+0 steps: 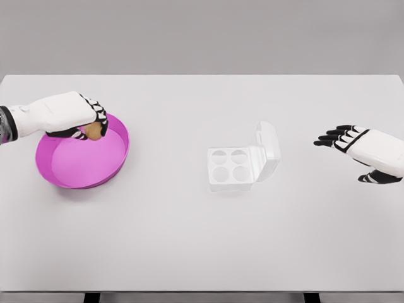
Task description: Pack egg into the box and close the box lid
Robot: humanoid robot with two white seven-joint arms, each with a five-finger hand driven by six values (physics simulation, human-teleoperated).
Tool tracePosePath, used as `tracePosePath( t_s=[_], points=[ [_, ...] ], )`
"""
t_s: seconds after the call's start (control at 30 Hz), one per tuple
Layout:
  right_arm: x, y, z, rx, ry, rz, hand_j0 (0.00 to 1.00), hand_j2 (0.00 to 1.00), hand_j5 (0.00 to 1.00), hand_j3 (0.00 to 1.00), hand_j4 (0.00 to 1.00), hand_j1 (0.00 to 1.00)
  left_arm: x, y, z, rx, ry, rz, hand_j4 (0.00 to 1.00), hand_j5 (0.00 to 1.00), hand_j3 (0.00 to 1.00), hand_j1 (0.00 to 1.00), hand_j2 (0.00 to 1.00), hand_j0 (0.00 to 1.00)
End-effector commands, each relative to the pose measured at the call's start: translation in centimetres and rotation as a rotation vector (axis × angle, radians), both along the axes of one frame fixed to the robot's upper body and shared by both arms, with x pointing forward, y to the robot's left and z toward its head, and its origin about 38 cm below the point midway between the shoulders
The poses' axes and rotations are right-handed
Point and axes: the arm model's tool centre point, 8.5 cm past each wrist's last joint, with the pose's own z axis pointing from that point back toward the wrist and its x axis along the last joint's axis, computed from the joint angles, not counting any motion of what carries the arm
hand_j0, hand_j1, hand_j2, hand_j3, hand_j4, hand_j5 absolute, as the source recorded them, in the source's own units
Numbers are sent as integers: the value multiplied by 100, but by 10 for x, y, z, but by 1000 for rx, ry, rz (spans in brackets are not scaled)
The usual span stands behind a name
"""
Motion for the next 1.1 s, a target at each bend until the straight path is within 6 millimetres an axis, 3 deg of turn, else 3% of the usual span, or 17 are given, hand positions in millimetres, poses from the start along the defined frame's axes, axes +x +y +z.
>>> tracePosePath(
  t_s=[0.0, 0.47, 1.07],
  points=[
    [0, 0, 0, 6, 1, -2, 100, 100, 100, 100, 100, 100, 2, -12, -2, -36, -1, -15, 40, 40, 40, 40, 40, 40],
    [0, 2, 0, 5, 3, 4, 100, 100, 100, 100, 100, 100, 6, -41, -4, -110, -8, -57, 40, 40, 40, 40, 40, 40],
    [0, 2, -1, 5, 4, 4, 100, 100, 100, 100, 100, 100, 8, -98, -14, -248, 4, -137, 40, 40, 40, 40, 40, 40]
  ],
)
